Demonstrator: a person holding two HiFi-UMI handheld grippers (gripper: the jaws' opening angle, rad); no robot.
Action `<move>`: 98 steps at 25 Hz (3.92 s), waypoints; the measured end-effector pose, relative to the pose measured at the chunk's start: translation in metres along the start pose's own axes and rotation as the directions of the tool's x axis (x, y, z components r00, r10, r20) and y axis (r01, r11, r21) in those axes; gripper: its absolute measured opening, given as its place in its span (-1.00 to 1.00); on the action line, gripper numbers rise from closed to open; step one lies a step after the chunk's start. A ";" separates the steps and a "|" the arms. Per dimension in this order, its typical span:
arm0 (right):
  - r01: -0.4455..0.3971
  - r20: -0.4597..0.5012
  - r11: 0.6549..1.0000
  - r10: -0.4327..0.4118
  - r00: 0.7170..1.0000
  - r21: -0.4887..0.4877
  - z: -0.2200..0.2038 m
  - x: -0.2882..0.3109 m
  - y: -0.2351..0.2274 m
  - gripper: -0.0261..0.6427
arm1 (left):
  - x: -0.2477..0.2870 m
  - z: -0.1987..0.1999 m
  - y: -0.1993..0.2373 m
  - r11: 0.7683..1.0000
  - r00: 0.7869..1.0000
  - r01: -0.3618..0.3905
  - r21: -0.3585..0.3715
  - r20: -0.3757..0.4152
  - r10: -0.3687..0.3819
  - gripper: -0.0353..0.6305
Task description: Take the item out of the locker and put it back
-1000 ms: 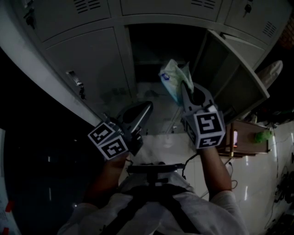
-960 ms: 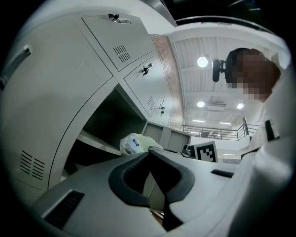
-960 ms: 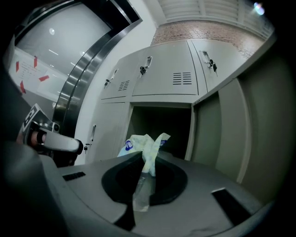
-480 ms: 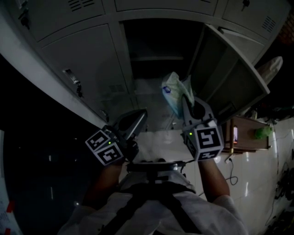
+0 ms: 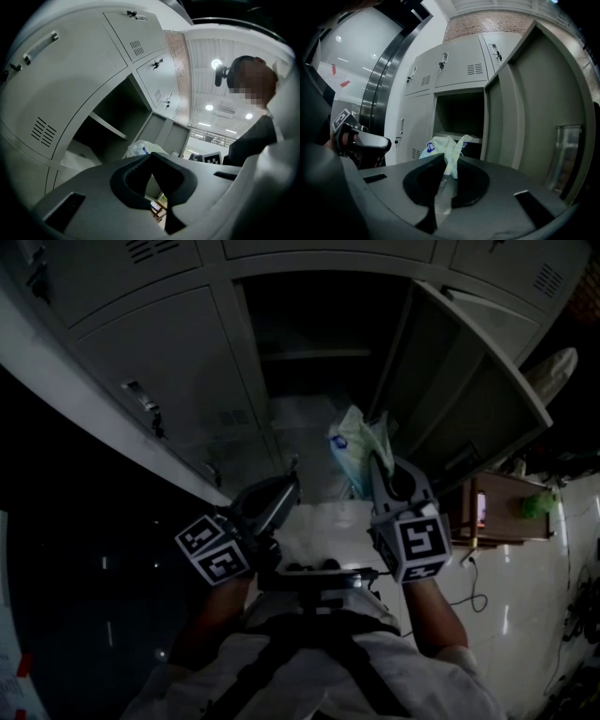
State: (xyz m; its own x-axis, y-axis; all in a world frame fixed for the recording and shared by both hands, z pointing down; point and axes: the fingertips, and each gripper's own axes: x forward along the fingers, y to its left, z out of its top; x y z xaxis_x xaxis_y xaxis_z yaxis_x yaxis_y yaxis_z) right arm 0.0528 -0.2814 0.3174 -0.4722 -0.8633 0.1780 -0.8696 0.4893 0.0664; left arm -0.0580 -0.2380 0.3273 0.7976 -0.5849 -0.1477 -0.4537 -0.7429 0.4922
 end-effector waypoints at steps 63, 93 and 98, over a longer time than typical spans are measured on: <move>0.065 0.065 0.984 -0.055 0.996 -0.164 0.087 0.121 -0.043 -0.94 | 0.032 0.054 0.035 0.996 0.999 0.000 0.092 0.034 -0.003 -0.90; 0.194 -0.061 0.942 -0.218 0.974 -0.273 0.103 0.263 -0.080 -0.69 | 0.067 0.086 0.055 0.991 1.000 0.015 0.131 0.020 -0.018 -0.90; 0.165 -0.082 0.954 -0.191 0.978 -0.249 0.100 0.261 -0.079 -0.44 | 0.068 0.084 0.057 0.993 1.000 0.008 0.120 0.016 -0.010 -0.90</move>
State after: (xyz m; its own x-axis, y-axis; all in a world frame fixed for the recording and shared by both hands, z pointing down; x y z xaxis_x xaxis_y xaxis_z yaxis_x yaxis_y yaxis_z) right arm -0.0157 -0.5576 0.2607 -0.2839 -0.9278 0.2421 -0.8718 0.3549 0.3376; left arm -0.0628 -0.3475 0.2732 0.7957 -0.5825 -0.1661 -0.4918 -0.7814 0.3841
